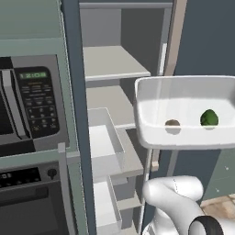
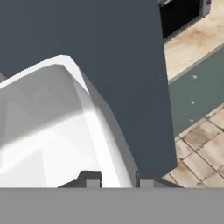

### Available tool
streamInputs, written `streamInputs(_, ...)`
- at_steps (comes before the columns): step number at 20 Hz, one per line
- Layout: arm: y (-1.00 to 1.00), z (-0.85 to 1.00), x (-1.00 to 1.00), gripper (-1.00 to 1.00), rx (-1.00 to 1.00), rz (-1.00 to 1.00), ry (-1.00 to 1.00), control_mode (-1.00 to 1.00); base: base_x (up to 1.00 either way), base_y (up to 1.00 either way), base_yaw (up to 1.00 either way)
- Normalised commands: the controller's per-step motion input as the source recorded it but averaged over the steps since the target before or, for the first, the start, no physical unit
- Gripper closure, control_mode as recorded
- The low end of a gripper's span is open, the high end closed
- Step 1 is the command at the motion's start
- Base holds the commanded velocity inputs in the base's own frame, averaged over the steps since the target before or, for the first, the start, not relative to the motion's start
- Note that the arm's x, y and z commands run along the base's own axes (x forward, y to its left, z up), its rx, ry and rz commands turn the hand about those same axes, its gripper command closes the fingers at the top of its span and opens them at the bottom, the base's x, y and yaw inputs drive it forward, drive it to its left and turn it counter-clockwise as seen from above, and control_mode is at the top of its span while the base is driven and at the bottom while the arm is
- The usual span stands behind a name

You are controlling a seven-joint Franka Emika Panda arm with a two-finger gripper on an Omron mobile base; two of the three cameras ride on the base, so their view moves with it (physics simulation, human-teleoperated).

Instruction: Take the avocado and garlic out of the freezer and place them in the tupperware container on the counter. Then put the tupperware containing the vegetables back in the freezer.

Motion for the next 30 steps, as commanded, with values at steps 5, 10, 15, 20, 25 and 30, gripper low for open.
streamInputs(5,0.23,0.25,-0.17,1.00,0.07,-0.32,0.00,-1.00,0.00,0.00,0.00)
streamInputs(10,0.35,0.15,0.00,1.00,0.03,-0.39,-0.02,-1.00,0.00,0.00,0.00)
streamInputs(15,0.46,0.10,0.00,1.00,0.01,-0.30,-0.10,-1.00,0.00,0.00,0.00)
streamInputs(20,0.31,0.10,0.00,1.00,0.08,-0.17,-0.09,-1.00,0.00,0.00,0.00)
streamInputs(25,0.34,0.01,0.06,1.00,0.15,-0.03,-0.01,-1.00,0.00,0.00,0.00)
streamInputs(30,0.59,0.00,0.00,1.00,0.12,0.00,0.00,-1.00,0.00,0.00,0.00)
